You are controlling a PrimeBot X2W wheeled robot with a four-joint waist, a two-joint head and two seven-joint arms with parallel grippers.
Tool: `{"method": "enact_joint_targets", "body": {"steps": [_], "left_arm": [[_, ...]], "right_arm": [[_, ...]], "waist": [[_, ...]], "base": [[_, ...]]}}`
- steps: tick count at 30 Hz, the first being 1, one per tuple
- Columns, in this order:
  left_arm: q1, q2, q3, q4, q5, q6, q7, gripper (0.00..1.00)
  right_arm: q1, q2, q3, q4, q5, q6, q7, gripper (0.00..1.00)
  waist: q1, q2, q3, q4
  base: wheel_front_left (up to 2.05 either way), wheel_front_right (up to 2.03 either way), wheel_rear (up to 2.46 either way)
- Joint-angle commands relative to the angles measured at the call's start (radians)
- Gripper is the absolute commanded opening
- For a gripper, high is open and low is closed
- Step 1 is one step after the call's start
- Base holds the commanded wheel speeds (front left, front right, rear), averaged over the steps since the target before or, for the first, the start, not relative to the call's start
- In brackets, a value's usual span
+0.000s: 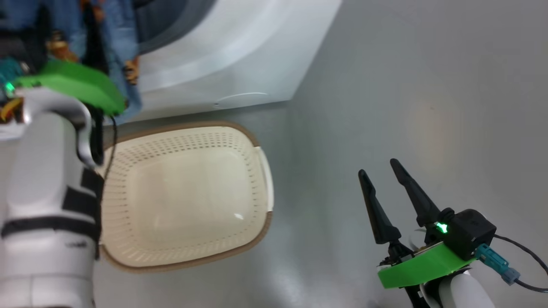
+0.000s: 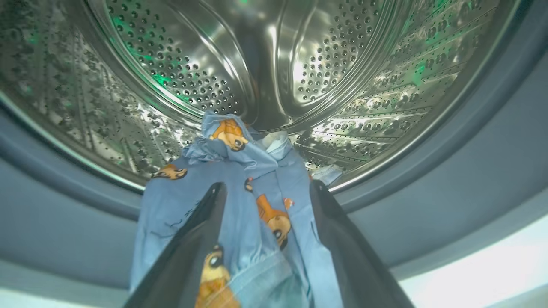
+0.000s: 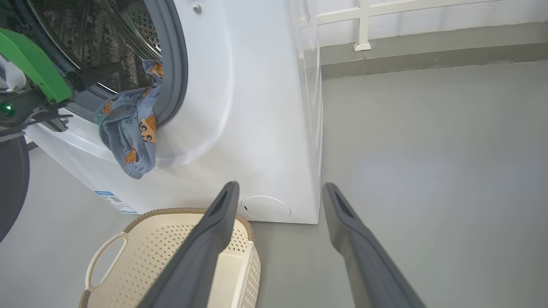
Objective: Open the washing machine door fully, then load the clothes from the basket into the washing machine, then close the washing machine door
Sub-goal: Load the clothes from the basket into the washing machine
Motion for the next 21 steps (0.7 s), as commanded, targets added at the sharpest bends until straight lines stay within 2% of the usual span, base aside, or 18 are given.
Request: {"method": "enact_joint_targets", "body": {"steps": [1, 6, 12, 21], "left_arm": [[0.062, 0.025, 0.007, -0.068, -0.012, -0.003, -0.006, 1.0], [0.201, 0.0, -0.007, -0.198, -0.024, -0.003, -0.006, 1.0], [0.452, -0.018, -0.035, -0.385, -0.041, 0.008, -0.006, 1.0], [0.702, -0.029, -0.039, -0.599, -0.077, 0.032, -0.006, 1.0]], "right_arm": [[-0.007, -0.003, 0.011, -0.024, -0.015, 0.002, -0.005, 1.0], [-0.004, -0.003, -0.015, -0.025, -0.041, 0.002, -0.005, 1.0], [-0.006, -0.003, -0.05, -0.037, -0.072, 0.002, -0.005, 1.0], [0.032, -0.005, -0.097, -0.05, -0.088, 0.002, -0.005, 1.0]], "waist": [[0.0, 0.0, -0.035, 0.072], [0.0, 0.0, -0.043, 0.115], [0.0, 0.0, -0.044, 0.158], [0.0, 0.0, -0.069, 0.196]], "base": [[0.0, 0.0, 0.0], [0.0, 0.0, 0.0], [0.0, 0.0, 0.0], [0.0, 0.0, 0.0]]}}
